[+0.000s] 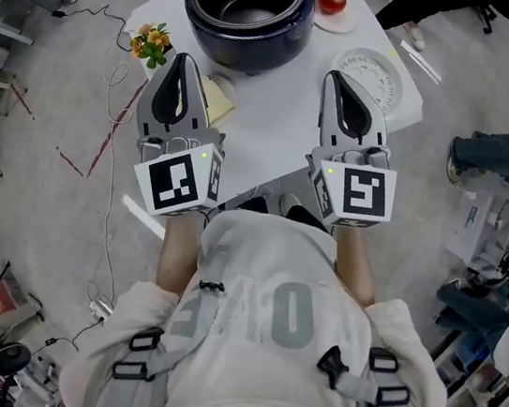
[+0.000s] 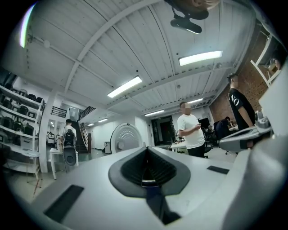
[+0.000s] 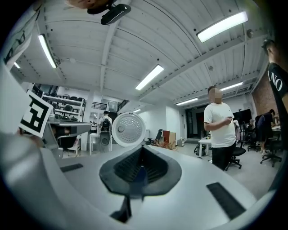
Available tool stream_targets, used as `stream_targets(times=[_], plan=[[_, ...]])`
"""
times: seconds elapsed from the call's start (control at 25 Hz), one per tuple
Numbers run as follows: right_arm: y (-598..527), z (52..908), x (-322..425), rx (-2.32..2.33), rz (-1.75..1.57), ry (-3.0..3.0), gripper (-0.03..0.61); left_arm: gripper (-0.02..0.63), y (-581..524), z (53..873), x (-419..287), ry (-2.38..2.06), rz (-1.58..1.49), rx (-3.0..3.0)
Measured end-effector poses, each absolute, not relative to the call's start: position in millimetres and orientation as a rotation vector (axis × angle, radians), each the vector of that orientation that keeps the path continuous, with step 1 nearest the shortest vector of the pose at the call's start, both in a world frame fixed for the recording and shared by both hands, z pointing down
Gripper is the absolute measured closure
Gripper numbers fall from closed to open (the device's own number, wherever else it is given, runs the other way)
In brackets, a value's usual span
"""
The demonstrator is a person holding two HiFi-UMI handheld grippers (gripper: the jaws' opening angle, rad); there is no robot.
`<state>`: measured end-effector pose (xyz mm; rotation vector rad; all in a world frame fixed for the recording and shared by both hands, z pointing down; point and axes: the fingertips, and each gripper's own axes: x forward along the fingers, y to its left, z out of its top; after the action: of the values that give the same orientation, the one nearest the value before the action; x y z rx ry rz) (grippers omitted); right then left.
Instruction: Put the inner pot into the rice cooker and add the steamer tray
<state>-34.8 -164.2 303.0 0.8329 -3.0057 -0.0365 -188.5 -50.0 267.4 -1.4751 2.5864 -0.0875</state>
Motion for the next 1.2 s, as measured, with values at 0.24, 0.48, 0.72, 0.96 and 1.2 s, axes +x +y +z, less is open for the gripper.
stream_targets(times=[0.24,0.48,0.72,0.96,1.2], plan=[[-176.3,308.5,-18.3,0.79,-0.038,-2.988,0.569,0.592,-62.8,267.8,-167.8,2.599,-0.109,-1.46],[-189.5,304.5,-7.4,0.791,-0.052,-2.995,0.569,0.592,-78.4,271.4,-149.1,2.603,-0.07,-1.494],[-225.2,301.7,8.7,0.859,-0.068,-2.963,0.56,0.588,-110.5,274.2,-137.7,2.593,0.135,-1.631],[-271.4,314.8,25.0,0.881,-0.099,-2.85,0.429,0.503,-159.6,302.9,-118.2,2.569,0.309,-1.914],[-338.5,360.5,58.9,0.839,-0.099,-2.702,0.375,0.463,-217.5,370.3,-83.3,2.712,0.388,-2.085]])
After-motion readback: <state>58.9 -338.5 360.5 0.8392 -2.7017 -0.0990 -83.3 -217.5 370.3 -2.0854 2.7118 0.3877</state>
